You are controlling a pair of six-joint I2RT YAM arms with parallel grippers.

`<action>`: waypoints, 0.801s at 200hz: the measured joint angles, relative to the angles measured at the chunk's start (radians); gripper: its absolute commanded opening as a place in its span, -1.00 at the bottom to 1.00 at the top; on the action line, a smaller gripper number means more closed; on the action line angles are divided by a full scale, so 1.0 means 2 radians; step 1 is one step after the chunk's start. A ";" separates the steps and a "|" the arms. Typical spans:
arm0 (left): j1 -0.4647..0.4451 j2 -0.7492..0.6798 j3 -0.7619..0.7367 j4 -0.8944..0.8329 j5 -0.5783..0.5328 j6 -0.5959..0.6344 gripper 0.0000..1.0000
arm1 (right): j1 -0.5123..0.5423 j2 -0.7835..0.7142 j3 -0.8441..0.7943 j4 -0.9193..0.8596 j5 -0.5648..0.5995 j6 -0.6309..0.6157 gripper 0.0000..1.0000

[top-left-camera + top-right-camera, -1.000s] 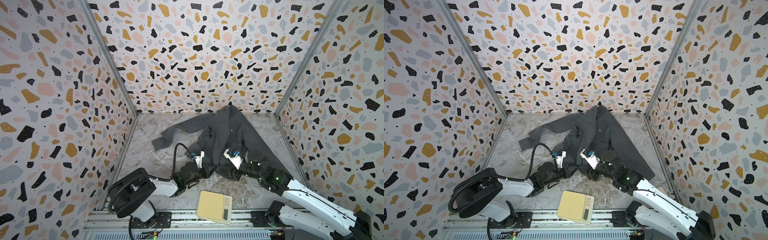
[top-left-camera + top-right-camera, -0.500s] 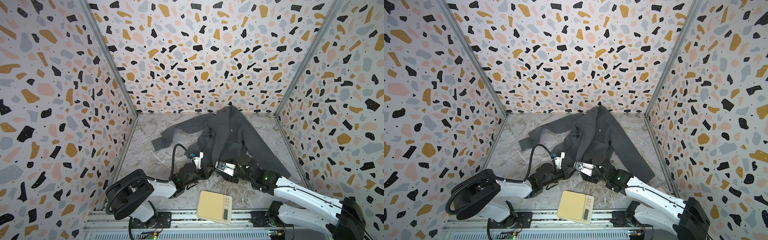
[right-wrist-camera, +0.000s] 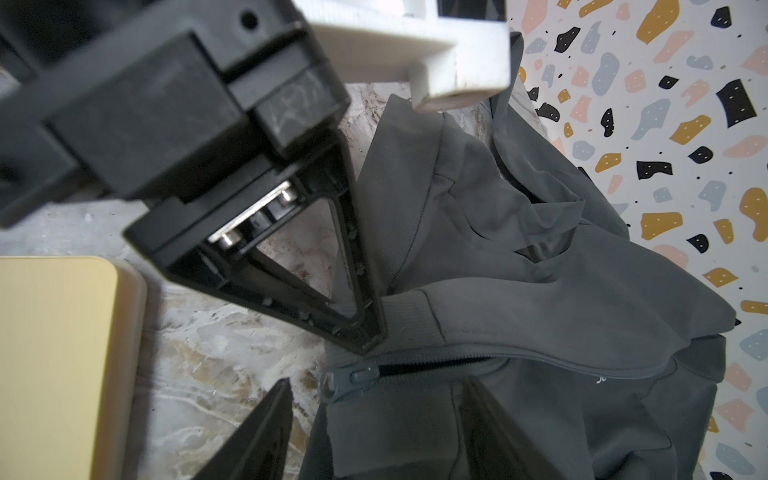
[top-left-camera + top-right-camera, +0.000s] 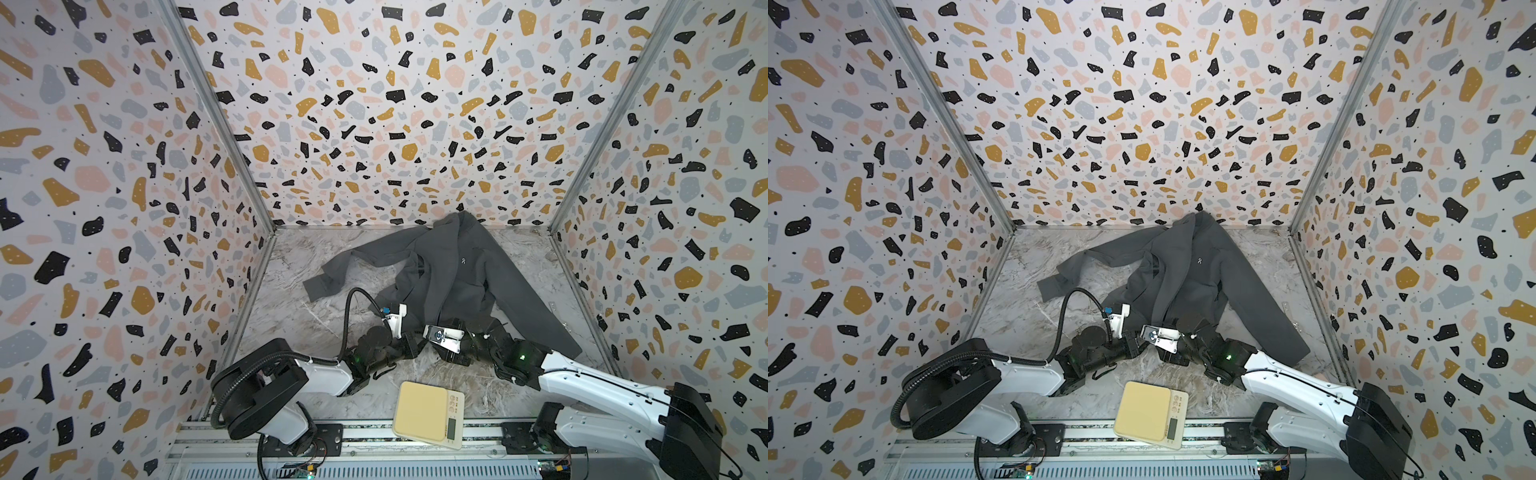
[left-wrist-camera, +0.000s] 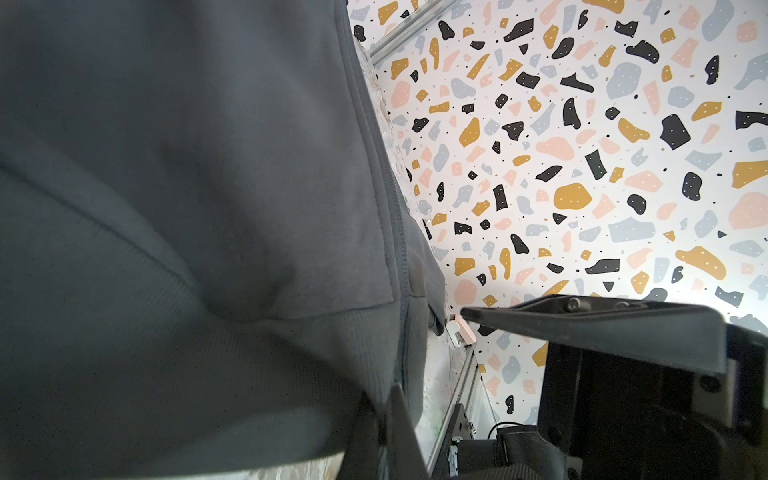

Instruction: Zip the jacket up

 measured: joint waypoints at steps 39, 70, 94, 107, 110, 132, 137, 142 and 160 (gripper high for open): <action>0.000 0.000 0.000 0.000 0.000 0.000 -1.00 | 0.001 0.016 0.000 0.002 0.010 -0.009 0.32; 0.000 0.000 0.000 0.000 0.000 0.000 -1.00 | 0.001 0.022 -0.004 0.004 0.021 -0.013 0.31; 0.000 0.000 0.000 0.000 0.000 0.000 -1.00 | 0.002 0.028 -0.005 0.014 0.035 -0.014 0.31; 0.000 0.000 0.000 0.000 0.000 0.000 -1.00 | 0.002 0.032 -0.005 0.019 0.039 -0.014 0.31; 0.000 0.000 0.000 0.000 0.000 0.000 -1.00 | 0.002 0.033 -0.005 0.019 0.040 -0.014 0.31; 0.000 0.000 0.000 0.001 0.000 0.000 -1.00 | 0.002 0.034 -0.005 0.027 0.041 -0.011 0.31; 0.000 0.000 0.000 0.001 0.000 0.000 -1.00 | 0.002 0.034 -0.005 0.029 0.041 -0.010 0.31; 0.000 0.000 0.000 0.002 0.000 0.000 -1.00 | 0.002 0.034 -0.005 0.031 0.041 -0.010 0.31; 0.000 0.000 -0.003 0.007 0.000 0.000 -1.00 | 0.002 0.034 -0.005 0.037 0.041 -0.007 0.31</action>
